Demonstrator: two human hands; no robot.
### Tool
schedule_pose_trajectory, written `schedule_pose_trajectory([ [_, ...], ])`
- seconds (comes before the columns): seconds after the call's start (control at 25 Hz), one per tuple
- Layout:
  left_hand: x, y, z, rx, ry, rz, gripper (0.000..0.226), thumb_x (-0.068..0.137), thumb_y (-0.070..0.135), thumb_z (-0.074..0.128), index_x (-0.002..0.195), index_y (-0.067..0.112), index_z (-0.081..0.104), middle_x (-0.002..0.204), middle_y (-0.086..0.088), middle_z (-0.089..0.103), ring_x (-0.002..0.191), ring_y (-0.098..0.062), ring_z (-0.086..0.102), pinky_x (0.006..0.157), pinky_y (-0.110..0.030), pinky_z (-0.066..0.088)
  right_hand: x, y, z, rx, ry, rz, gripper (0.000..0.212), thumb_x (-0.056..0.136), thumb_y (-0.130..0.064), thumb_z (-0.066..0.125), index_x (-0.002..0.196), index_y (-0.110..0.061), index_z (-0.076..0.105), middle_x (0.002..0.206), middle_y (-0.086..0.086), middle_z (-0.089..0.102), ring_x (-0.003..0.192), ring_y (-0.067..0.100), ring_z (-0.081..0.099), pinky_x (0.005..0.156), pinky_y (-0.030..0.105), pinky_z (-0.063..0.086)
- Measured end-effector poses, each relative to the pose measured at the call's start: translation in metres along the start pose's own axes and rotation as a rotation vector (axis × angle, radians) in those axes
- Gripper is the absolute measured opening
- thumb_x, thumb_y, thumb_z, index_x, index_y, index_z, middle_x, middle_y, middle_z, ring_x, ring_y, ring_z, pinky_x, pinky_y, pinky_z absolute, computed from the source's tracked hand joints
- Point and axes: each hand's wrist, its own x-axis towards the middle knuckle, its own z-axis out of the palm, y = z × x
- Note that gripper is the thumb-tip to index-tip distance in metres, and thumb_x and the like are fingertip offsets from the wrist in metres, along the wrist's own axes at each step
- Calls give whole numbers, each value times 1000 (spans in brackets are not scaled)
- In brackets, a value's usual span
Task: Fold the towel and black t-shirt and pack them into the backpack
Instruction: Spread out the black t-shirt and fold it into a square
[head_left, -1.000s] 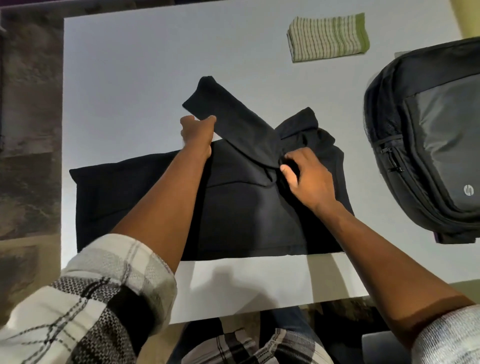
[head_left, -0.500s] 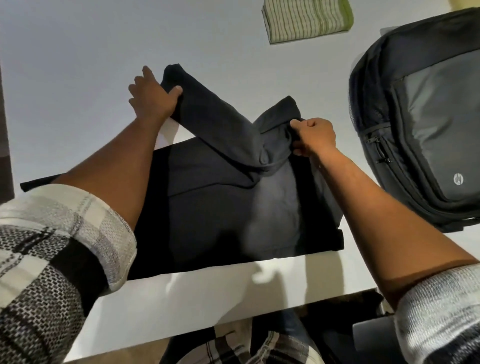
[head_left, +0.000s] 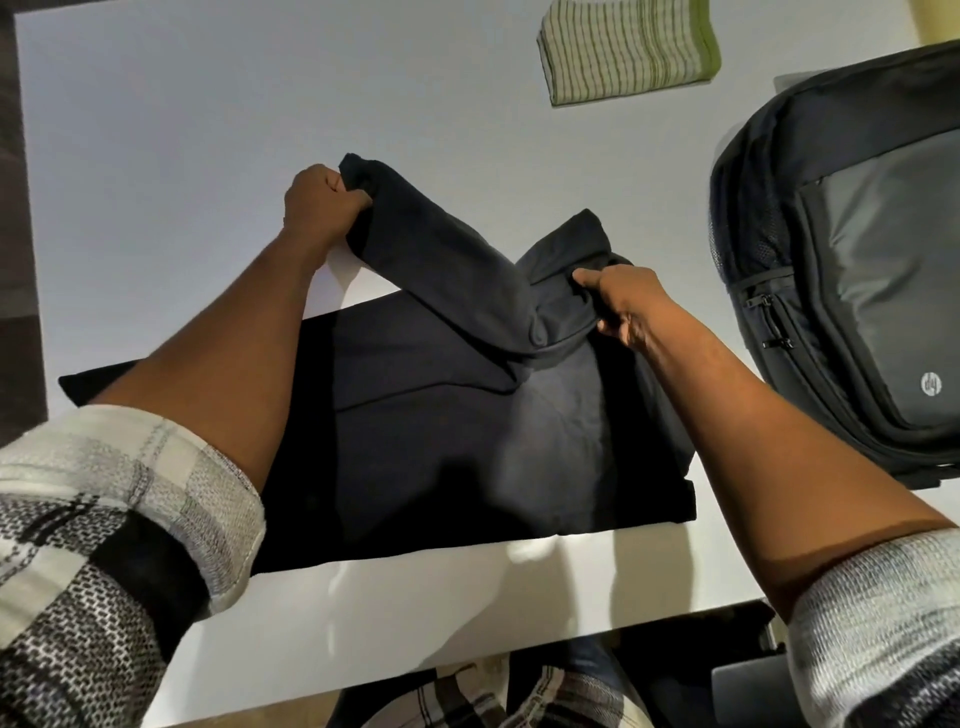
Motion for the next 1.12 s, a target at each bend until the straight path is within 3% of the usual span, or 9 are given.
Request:
schedule_pose_trajectory([
  [0.08,-6,0,-7,-129,-13,-1,23,86,14,64,71,19,47,72,-1,47,69,-15,49,66,-31,43,0,2,-1,104,-28,-9,11,90,-18,72,87,-19,62,89,5,67,79,19,63,53,25,52],
  [0.16,-17,-4,-18,-287,-30,-51,7,92,13,65,97,16,62,95,-2,62,89,-16,60,73,-24,52,-1,4,-5,156,-16,-63,7,92,-14,69,87,-17,65,90,6,68,80,20,64,57,29,56],
  [0.28,-44,-22,-47,-576,-48,-124,32,94,11,65,125,16,64,119,-2,68,106,-16,66,81,-26,58,-7,6,-12,222,-13,-133,10,94,-10,67,89,-17,63,92,6,68,79,19,65,61,30,57],
  [0.4,-88,-52,-84,-867,-63,-188,35,95,9,61,129,15,65,123,-5,71,111,-18,68,87,-31,58,-16,14,-18,278,-31,-123,9,95,-9,66,93,-18,63,95,6,69,81,19,65,57,27,55],
  [0.56,-161,-104,-120,-1009,-26,-319,36,96,10,60,130,17,65,120,-4,72,108,-16,70,87,-31,59,-31,31,-20,292,15,-99,7,94,-12,66,91,-18,64,92,5,67,71,15,63,51,25,53],
  [0.72,-218,-158,-117,-891,-31,-582,20,93,6,62,99,20,76,110,0,74,85,-11,74,69,-29,62,-37,56,-20,150,9,26,11,94,-9,59,87,-18,59,78,4,58,60,15,53,42,20,49],
  [0.84,-234,-186,-103,-690,-150,-726,14,93,20,68,106,25,66,123,2,67,97,-12,66,81,-33,53,-41,69,-22,85,-22,132,14,93,-9,60,82,-16,57,79,2,55,64,15,53,42,21,51],
  [1.0,-225,-177,-99,-569,-20,-696,25,90,48,69,98,25,64,105,2,65,104,-22,59,89,-39,48,-34,48,-23,161,14,-57,22,86,-28,77,85,-20,57,85,4,58,80,19,56,57,27,55],
  [1.12,-217,-173,-97,-503,73,-526,18,91,39,70,91,22,65,103,-4,69,110,-29,64,89,-39,54,-31,28,-14,163,-17,-71,51,81,-34,83,121,-13,61,113,3,64,99,22,64,76,36,57],
])
